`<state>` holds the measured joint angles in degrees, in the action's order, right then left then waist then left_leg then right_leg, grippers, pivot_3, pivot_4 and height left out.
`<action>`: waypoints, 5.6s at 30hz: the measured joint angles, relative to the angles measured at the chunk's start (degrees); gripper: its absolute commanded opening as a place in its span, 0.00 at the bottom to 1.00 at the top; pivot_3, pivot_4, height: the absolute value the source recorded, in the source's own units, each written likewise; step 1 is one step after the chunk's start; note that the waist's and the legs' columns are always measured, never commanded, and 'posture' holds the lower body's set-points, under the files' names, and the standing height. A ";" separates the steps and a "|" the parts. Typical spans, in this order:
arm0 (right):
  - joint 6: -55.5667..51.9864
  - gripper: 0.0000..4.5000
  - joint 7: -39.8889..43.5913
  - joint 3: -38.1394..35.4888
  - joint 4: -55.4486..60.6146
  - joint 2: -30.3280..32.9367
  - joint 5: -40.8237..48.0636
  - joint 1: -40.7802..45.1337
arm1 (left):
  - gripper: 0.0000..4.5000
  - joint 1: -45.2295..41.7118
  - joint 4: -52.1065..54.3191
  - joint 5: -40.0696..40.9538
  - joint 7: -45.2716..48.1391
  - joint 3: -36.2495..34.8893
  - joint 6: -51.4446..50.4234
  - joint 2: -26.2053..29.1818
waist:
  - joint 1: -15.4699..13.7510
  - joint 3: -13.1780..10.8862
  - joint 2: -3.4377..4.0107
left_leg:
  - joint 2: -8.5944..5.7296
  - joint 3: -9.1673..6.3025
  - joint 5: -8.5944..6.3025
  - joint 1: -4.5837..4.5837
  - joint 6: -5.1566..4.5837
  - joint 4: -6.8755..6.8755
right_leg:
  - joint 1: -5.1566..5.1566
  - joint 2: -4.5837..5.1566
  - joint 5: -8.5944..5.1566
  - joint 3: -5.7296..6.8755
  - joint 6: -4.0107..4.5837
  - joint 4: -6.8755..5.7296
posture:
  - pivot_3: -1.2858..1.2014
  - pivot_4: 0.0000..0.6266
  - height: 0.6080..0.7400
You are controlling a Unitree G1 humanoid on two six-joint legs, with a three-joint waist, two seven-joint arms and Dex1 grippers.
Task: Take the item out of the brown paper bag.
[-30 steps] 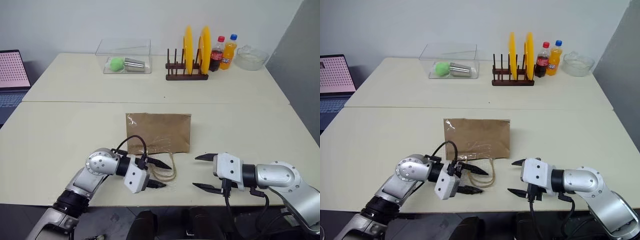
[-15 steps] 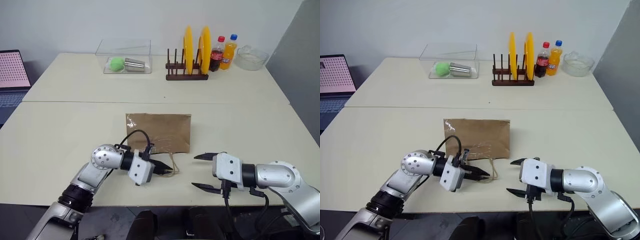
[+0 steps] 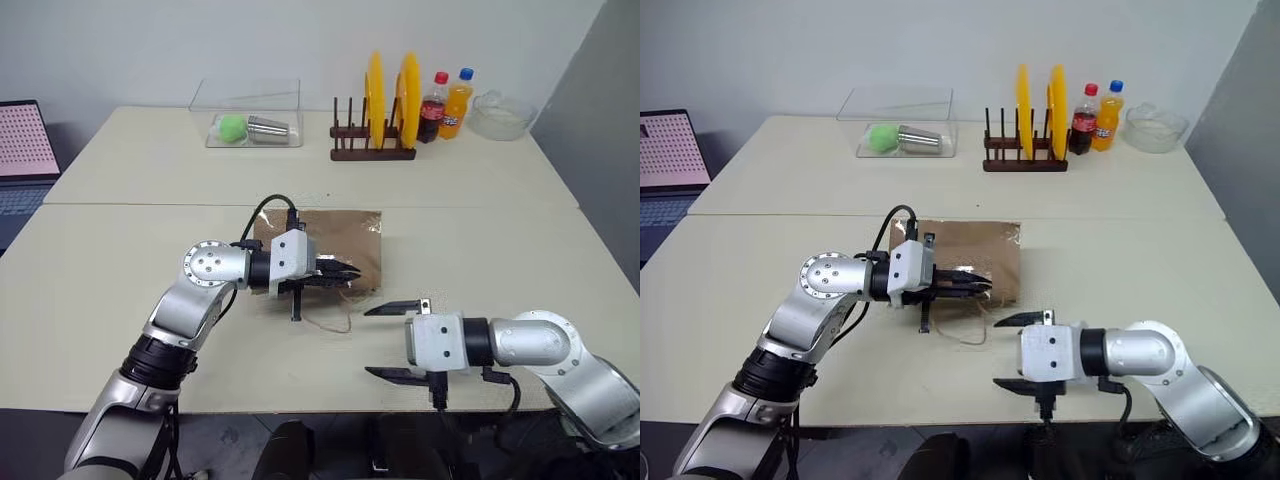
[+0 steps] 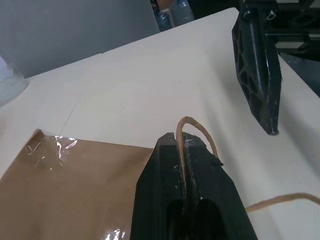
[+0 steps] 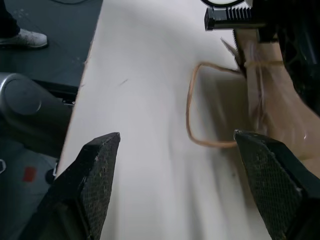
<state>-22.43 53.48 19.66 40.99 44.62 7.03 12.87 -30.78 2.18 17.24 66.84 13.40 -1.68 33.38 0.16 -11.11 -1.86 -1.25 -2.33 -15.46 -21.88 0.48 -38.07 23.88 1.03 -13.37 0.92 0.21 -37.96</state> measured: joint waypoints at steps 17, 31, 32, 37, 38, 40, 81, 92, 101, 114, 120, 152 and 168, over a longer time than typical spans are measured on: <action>8.64 0.48 -2.57 11.93 -18.67 -10.10 -17.45 7.84 | 0.00 -0.86 -0.63 -0.27 -0.12 -0.40 -0.51 -1.20 | -0.02 0.00 0.00 | -0.03 0.04 0.00 -0.01 0.00 -0.03 | 0.05 0.01 0.01 -0.07 0.02 -0.04 | 0.52 0.24 1.00; 9.20 0.00 -1.70 13.02 -22.21 -10.72 -21.73 7.77 | 0.00 -11.65 -5.31 0.18 -4.07 -4.84 -10.05 -1.51 | 0.00 0.00 0.00 | -0.04 0.02 0.00 -0.02 0.00 -0.03 | 0.06 0.01 0.01 -0.04 0.02 -0.08 | 0.52 0.24 1.00; 9.30 0.00 -1.37 13.04 -22.42 -10.56 -21.82 7.76 | 0.00 -13.51 -6.91 0.22 -4.87 -5.28 -10.88 -1.99 | -0.01 0.00 0.00 | -0.04 0.01 0.01 -0.03 0.00 -0.04 | 0.06 0.01 0.01 -0.02 0.02 -0.08 | 0.52 0.24 1.00; 10.72 0.00 -0.75 13.07 -22.65 -9.66 -22.68 7.69 | 0.00 -22.38 -15.27 -0.71 -7.62 -7.46 -11.14 -2.58 | 0.00 0.00 0.00 | -0.05 0.02 0.01 -0.03 0.01 -0.04 | 0.07 0.01 0.01 -0.03 0.02 -0.07 | 0.52 0.24 1.00; 10.90 0.00 -0.71 13.02 -22.64 -9.57 -22.74 7.63 | 0.00 -23.89 -17.07 -0.82 -7.81 -7.86 -10.61 -2.75 | 0.00 0.00 0.00 | -0.05 0.02 0.01 -0.03 0.01 -0.04 | 0.07 0.01 0.01 -0.04 0.02 -0.08 | 0.52 0.24 1.00; 11.15 0.00 -0.69 12.97 -22.64 -9.56 -22.87 7.57 | 0.00 -25.98 -20.06 -0.92 -8.00 -8.57 -10.20 -3.02 | 0.01 0.00 0.00 | -0.05 0.03 0.01 -0.03 0.01 -0.04 | 0.08 0.01 0.01 -0.04 0.02 -0.08 | 0.52 0.24 1.00; -8.24 1.00 -14.36 15.62 -29.07 -23.22 -24.18 31.34 | 0.00 -26.11 -19.81 0.78 -0.47 -9.42 -13.96 -3.89 | 0.91 0.00 0.00 | -0.08 0.01 0.06 -0.20 0.10 -0.05 | 0.30 0.05 0.19 -0.08 0.32 -0.21 | 0.52 0.24 1.00; -3.45 1.00 -17.34 22.21 -43.25 -28.21 -36.33 34.78 | 0.00 -26.12 -20.20 0.77 -0.46 -9.42 -13.84 -4.89 | 1.41 0.00 0.00 | -0.08 0.02 0.07 -0.19 0.11 -0.04 | 0.31 0.04 0.19 -0.09 0.33 -0.24 | 0.52 0.24 1.00; 3.37 1.00 -17.98 22.29 -54.80 -30.28 -40.58 37.49 | 0.00 -26.11 -20.44 0.77 -0.39 -9.42 -13.83 -5.26 | 1.48 0.00 0.00 | -0.08 0.03 0.07 -0.17 0.11 -0.04 | 0.30 0.04 0.20 -0.09 0.33 -0.26 | 0.52 0.24 1.00; 8.87 0.68 -17.47 19.61 -55.50 -30.46 -41.28 36.32 | 0.00 -26.02 -22.00 -0.18 -1.41 -9.41 -11.82 -4.92 | 1.53 0.00 0.00 | -0.09 0.06 0.06 -0.12 0.10 -0.06 | 0.41 0.05 0.19 -0.16 0.33 -0.58 | 0.52 0.24 1.00; 13.43 0.68 -16.88 14.71 -44.98 -27.04 -37.22 30.31 | 0.00 -26.64 -27.07 -2.85 -4.12 -9.39 -9.39 -4.58 | 1.48 0.00 0.00 | -0.09 0.06 0.06 -0.18 0.10 -0.05 | 0.47 0.04 0.18 -0.15 0.33 -0.57 | 0.52 0.24 1.00; 25.89 0.68 -21.65 -20.40 -38.64 -7.29 -15.22 21.88 | 0.00 -31.10 -36.39 -8.51 -7.75 -9.20 -4.50 -7.04 | 0.82 -0.02 -0.03 | -0.12 0.18 0.04 -0.18 0.06 -0.02 | 0.39 0.08 0.17 -0.18 0.30 -0.47 | 0.52 0.24 1.00; 25.87 0.91 -1.98 -8.91 -57.61 3.60 -19.52 18.03 | 0.00 -30.12 -34.03 -8.34 -7.40 -9.16 -5.44 -7.84 | 1.50 -0.07 0.00 | -0.05 0.54 0.04 -0.03 0.06 -0.04 | 0.42 0.06 0.03 -0.41 0.07 -0.62 | 0.52 0.24 1.00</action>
<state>3.44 51.50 10.75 -16.62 48.22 -12.49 30.90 -60.90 -31.85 8.90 59.44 4.24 -7.12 25.54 1.66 -11.18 -1.86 -1.30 -1.79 -15.41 -21.92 0.54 -38.11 24.31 1.09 -13.34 0.50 0.28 -38.58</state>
